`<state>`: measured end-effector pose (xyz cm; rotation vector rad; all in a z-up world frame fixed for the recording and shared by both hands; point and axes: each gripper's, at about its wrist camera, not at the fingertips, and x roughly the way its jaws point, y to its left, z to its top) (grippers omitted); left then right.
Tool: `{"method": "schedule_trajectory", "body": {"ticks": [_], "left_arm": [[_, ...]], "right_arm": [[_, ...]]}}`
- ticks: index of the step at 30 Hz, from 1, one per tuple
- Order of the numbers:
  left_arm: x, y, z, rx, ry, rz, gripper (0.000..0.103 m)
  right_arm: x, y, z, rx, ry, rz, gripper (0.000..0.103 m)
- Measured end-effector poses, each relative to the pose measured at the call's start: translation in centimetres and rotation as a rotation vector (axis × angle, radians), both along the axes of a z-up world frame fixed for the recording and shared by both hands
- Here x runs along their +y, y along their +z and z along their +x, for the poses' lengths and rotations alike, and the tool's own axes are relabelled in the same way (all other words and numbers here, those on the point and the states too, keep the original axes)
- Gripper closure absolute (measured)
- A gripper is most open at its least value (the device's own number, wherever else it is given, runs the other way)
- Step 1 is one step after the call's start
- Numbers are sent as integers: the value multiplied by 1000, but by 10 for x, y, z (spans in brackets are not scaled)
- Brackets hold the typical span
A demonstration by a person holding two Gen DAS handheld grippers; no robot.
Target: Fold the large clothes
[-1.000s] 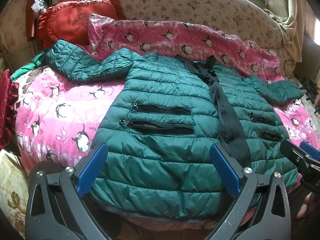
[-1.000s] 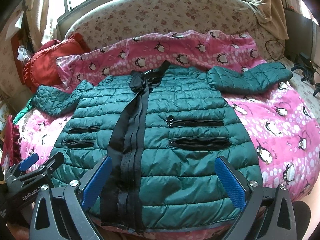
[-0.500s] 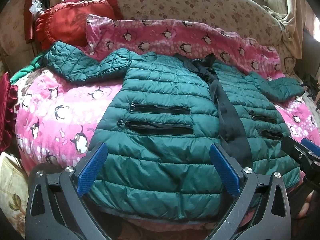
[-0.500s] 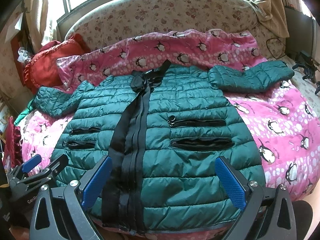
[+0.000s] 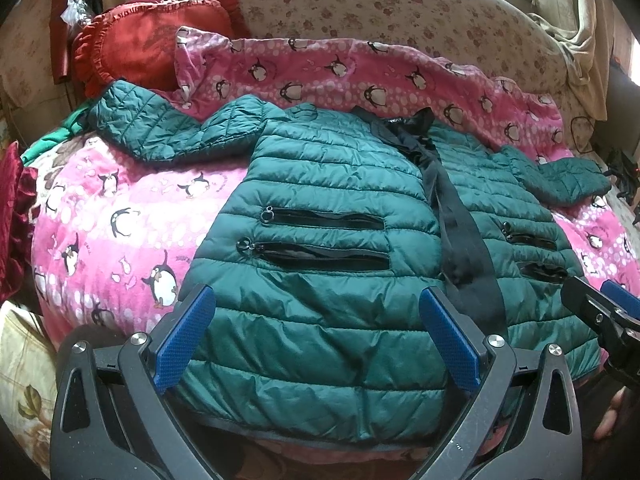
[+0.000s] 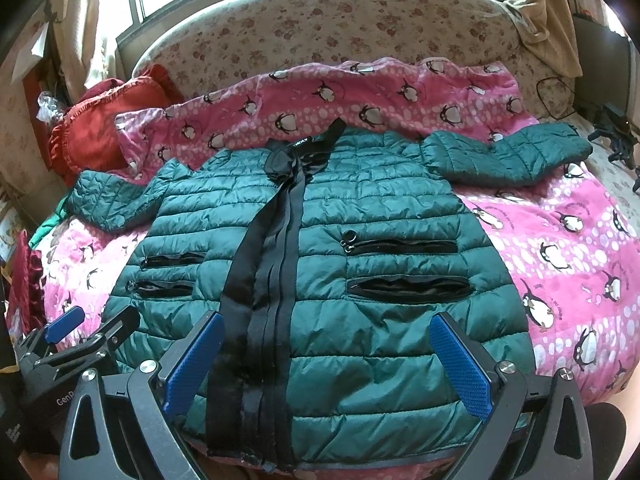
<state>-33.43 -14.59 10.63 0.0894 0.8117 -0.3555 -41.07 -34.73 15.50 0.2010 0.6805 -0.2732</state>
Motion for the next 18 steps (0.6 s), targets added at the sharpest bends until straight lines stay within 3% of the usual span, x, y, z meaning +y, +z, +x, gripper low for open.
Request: {"method": "schedule_trajectory", "body": {"ticks": [8,18], "left_arm": [[0,0,0,-1,0,2,1],[-9,8,21,1,-2,13,1]], "right_arm": [[0,1,1,-8,4,10,1],[-6,7,23,60,-10,-61,1]]}}
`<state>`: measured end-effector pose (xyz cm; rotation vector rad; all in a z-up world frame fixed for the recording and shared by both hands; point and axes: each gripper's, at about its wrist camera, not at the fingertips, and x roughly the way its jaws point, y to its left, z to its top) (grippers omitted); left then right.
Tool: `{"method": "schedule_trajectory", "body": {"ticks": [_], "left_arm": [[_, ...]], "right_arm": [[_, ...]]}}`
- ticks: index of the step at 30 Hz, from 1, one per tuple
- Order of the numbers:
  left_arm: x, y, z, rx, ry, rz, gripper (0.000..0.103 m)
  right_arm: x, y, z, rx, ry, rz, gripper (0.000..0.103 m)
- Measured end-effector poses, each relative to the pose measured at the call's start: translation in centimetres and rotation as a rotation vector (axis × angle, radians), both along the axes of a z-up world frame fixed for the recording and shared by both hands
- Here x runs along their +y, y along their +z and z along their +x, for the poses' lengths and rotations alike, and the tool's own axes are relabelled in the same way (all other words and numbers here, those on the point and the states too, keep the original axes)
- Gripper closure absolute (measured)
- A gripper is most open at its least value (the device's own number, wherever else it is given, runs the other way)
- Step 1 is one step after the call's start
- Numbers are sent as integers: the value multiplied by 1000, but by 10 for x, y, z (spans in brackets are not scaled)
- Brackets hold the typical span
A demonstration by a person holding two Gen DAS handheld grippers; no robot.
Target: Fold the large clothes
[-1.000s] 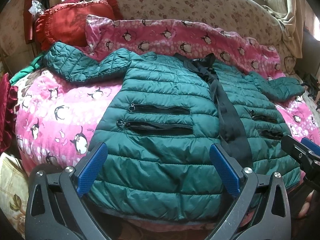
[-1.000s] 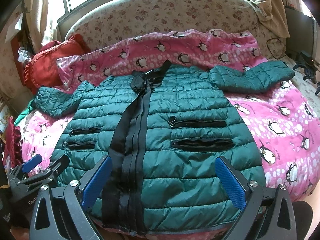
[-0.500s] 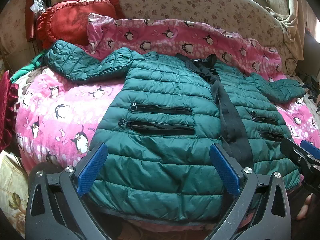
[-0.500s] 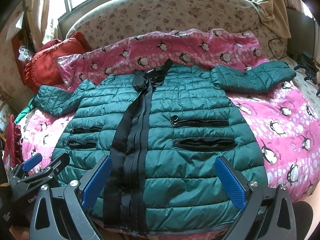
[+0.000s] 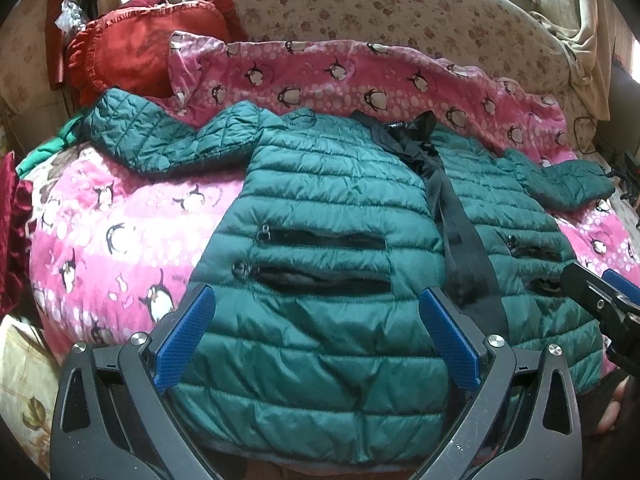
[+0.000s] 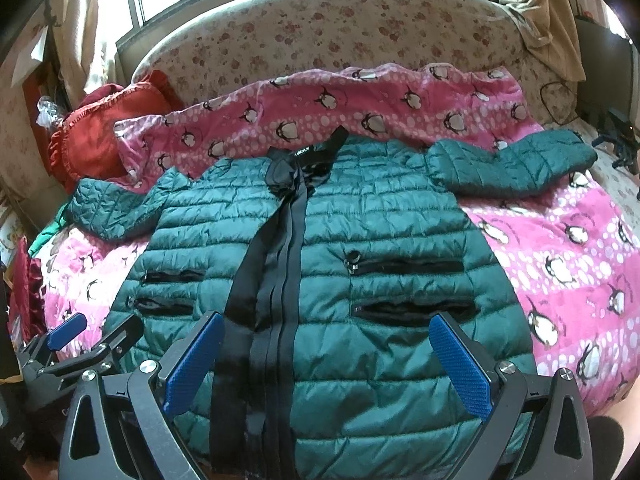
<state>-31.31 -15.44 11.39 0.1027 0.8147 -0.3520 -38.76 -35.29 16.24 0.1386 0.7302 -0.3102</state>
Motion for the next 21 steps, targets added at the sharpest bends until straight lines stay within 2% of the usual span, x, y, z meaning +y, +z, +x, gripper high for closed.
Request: {"method": "schedule_trajectory", "body": {"ticks": [13,21], "left_arm": [[-14,19,57,-26,35,-8,1],[-23,21,91,-31,35,-1,1]], "right_arm": [[-12,25,57,-39,26,29,1],[-13,35,103,-32,57,-3,1]]}}
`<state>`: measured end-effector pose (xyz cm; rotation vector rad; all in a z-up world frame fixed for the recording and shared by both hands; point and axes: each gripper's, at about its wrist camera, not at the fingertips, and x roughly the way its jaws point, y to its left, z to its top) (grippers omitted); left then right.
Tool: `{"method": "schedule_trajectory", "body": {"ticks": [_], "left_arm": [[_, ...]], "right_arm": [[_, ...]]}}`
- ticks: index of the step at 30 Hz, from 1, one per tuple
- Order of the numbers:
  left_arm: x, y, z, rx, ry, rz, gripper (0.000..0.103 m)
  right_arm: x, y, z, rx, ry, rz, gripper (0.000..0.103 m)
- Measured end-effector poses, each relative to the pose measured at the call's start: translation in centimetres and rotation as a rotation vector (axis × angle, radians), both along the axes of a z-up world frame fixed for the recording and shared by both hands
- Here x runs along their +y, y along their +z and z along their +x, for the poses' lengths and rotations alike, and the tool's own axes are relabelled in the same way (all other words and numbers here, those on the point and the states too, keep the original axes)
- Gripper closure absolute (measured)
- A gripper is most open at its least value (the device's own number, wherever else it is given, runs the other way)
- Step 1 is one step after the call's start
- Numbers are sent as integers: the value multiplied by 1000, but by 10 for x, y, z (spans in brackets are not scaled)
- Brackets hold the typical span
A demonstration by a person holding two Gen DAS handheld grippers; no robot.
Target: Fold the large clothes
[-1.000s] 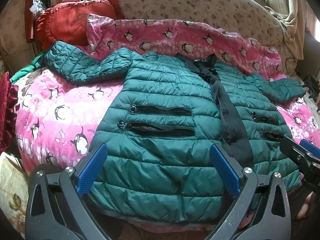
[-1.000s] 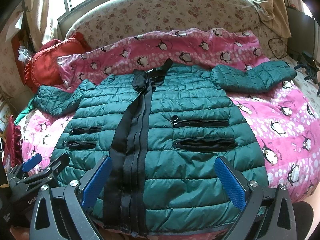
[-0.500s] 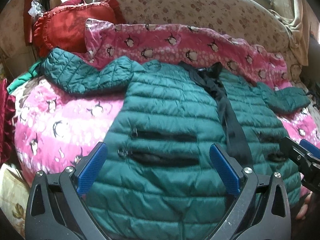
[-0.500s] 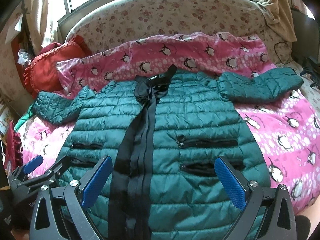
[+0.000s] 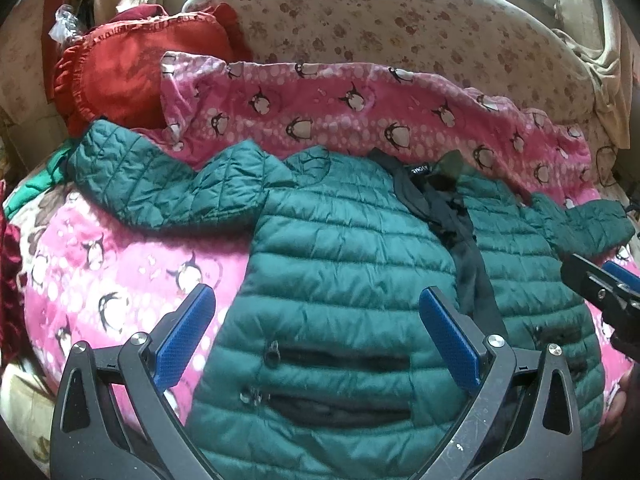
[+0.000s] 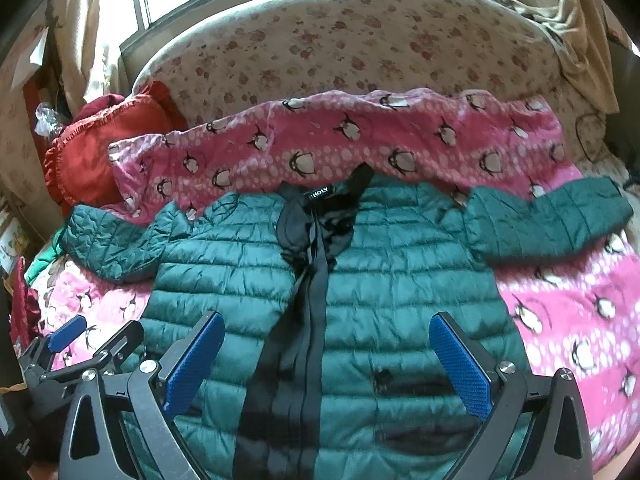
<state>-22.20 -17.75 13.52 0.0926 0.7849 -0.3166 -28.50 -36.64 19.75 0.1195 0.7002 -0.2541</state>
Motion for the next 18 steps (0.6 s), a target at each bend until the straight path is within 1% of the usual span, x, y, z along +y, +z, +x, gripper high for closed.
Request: {"method": "schedule_trajectory", "body": {"ticks": [6,11,18], "left_arm": [[-3,-3,30,8,24,-1,1],[-3,-8,51,12,44,9,1],[-1,-17,76,25,67,17,1]], "right_arm": [[-4,-3,28,13,16,-10,1],[-8,-8,51,12,24,3,1],[-3,-19,84,19,49,0,1]]}}
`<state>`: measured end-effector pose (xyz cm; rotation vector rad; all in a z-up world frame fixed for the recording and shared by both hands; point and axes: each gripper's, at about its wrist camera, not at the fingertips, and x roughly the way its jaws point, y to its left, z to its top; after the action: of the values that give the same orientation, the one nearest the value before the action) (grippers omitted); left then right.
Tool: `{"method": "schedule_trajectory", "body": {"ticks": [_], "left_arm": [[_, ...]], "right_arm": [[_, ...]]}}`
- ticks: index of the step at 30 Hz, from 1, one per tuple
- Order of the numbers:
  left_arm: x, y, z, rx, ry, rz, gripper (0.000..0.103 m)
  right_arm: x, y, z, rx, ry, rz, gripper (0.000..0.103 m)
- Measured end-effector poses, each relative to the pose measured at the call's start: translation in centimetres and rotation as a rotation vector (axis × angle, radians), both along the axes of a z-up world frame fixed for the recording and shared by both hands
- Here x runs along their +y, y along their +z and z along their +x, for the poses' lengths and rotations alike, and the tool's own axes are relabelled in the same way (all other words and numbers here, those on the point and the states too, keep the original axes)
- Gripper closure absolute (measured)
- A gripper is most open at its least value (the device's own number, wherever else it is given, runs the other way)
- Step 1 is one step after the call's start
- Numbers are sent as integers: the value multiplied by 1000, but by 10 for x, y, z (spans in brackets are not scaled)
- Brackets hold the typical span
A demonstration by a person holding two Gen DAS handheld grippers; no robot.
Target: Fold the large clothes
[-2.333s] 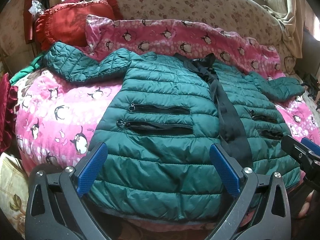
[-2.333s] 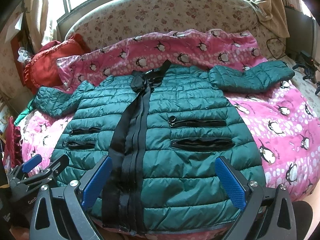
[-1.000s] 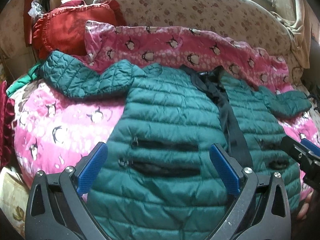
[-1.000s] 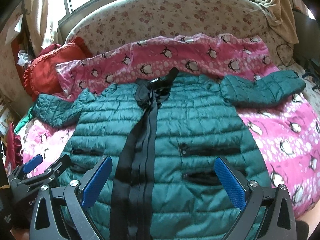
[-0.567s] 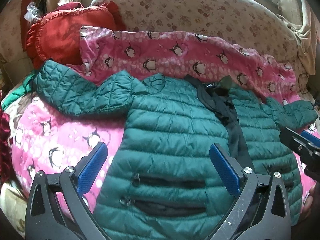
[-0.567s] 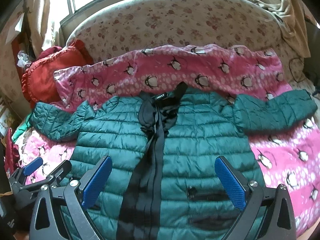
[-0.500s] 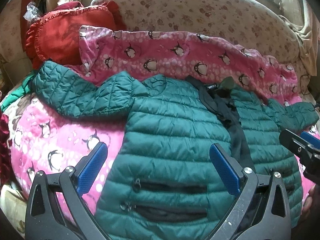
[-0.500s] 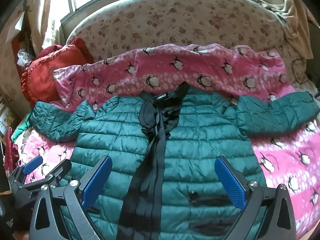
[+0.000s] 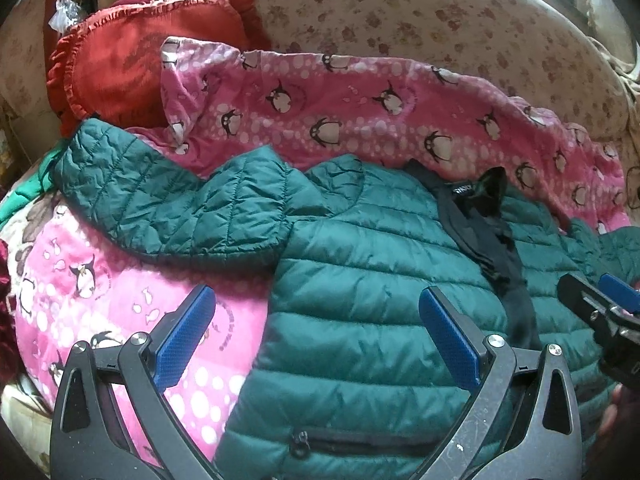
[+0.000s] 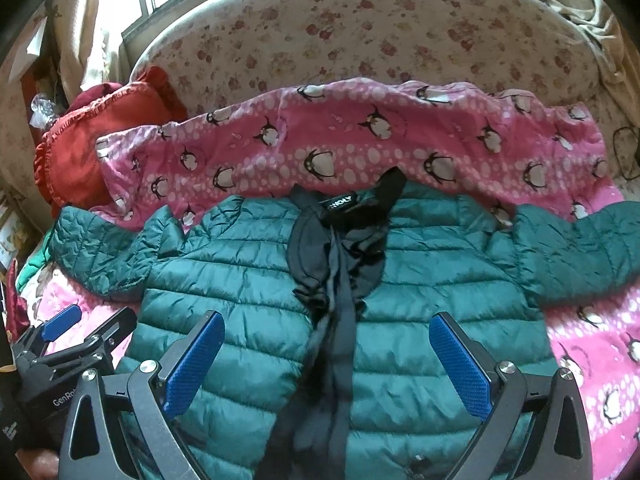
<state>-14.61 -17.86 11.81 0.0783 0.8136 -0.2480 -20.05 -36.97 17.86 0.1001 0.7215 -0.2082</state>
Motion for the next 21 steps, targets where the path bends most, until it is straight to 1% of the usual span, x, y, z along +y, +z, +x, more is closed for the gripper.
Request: {"method": "schedule_trajectory", "body": {"ticks": [2,9,17,21], "left_arm": [[1,-3,7,4,9,0,1],[6,-11,31,14,33,14,1],[24,-16,54,11,81,33,1],[32,-16,62,5,99,49,1]], "right_arm": [[2,-5,11,4,20,1,1],[1,-20,37,17,28,14,1],[-2,-30,66,18,36,57,1],[-1,-36,76,28,32,62,1]]}}
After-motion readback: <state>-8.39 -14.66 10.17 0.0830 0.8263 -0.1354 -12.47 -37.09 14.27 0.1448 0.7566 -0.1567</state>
